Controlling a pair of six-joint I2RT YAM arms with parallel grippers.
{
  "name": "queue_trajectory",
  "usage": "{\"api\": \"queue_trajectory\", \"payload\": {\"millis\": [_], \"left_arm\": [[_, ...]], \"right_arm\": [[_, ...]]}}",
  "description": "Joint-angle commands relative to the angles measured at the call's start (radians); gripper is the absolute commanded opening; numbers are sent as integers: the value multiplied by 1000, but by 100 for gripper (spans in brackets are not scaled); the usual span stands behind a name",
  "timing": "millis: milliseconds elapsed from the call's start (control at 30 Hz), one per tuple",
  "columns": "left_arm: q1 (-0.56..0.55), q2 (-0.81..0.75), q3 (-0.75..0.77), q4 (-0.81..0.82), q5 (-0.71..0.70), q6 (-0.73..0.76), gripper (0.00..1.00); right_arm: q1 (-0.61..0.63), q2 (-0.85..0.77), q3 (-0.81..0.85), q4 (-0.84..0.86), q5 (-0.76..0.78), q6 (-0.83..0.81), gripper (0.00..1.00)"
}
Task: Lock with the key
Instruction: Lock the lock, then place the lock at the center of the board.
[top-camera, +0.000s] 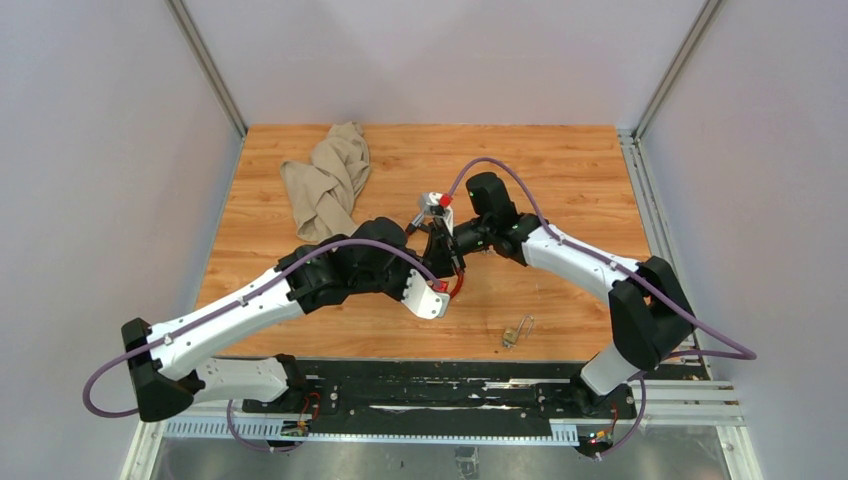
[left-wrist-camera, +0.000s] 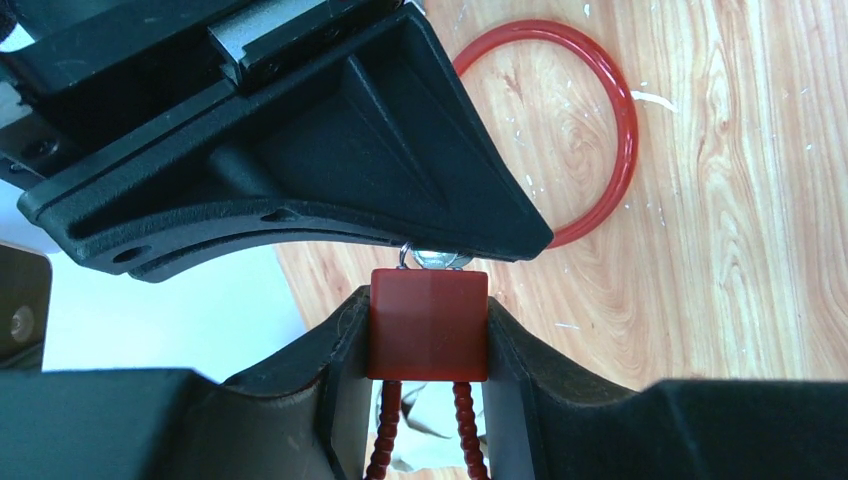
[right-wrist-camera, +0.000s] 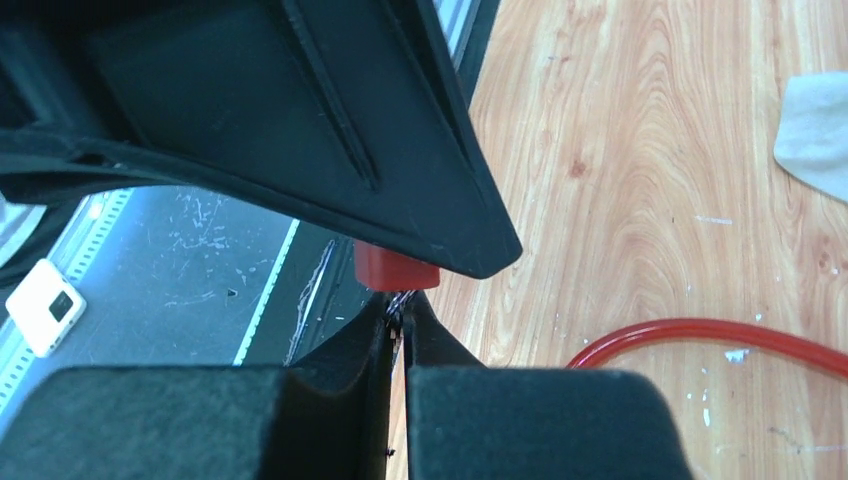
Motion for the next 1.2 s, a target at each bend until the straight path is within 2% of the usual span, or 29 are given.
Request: {"api": "queue_trajectory", "payload": {"millis": [0,133,233,300,433,633,767,833,900,967,1000,1100,1133,1167], "left_arm": [[-7,-23,-24,61,-14,-2,0],[-7,-15,-30,88,-44,-31,0],[-5,-9,-29,98,-51,-42,0],[-6,-7,-29,104,-64,-49,0],[-6,10,-29,133,-128,-57,0],[-6,-2,-22,148,-101,-111,0],[-1,-13,-42,168,-92,-121,0],[2,-19,-62,191,-107,-121,0],[13,-29,-82,214,-103,-126,0],[30,-33,-92,225,-84,-143,0],[41,-32,-96,229,-74,-150,0],[89,-30,-113,239,-15,-214,0],[113,-26,-121,244,4,-243,0],[148,-22,-131,252,20,-277,0]], "right_arm": [[9,-14,39,-18,135,118,1],[-24,25,85,-101,372,276,1],[-41,32,74,-142,662,308,1],[-54,66,109,-222,782,310,1],[-67,107,126,-269,898,310,1],[-70,87,109,-283,1102,222,1],[-76,43,88,-276,1096,178,1],[-81,26,82,-249,937,123,1],[-96,36,110,-302,751,57,2],[-108,36,128,-364,680,16,14],[-114,29,126,-385,671,-6,25],[-133,-22,99,-433,721,-55,38],[-137,-44,88,-460,738,-85,44],[-138,-66,81,-490,779,-113,55]]}}
